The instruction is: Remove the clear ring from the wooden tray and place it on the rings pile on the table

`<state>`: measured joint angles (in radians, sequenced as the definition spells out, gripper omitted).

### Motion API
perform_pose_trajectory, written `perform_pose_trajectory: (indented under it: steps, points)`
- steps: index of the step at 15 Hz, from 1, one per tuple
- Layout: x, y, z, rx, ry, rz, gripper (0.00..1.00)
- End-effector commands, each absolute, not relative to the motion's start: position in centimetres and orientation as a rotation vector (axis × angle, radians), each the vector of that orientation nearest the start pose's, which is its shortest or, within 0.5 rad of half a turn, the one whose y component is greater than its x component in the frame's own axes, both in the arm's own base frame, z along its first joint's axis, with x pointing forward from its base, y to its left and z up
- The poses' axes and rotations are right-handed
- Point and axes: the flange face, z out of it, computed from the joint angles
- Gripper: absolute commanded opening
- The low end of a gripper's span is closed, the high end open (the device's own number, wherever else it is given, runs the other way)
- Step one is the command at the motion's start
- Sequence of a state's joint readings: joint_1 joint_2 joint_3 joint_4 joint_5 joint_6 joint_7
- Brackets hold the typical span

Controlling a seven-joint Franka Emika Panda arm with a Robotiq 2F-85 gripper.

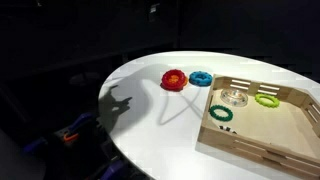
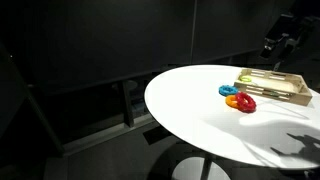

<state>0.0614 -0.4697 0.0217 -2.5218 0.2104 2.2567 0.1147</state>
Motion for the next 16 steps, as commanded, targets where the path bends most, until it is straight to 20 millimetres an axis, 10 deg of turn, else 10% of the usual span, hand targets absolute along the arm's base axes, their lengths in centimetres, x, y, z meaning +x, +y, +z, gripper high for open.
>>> perform_pose_trajectory:
  steps: [1, 16]
  points:
    - [41.5, 4.0, 46.2, -2.936, 0.22, -0.275, 1.0]
    - [43.4, 0.2, 48.2, -3.094, 0.403, -0.234, 1.0]
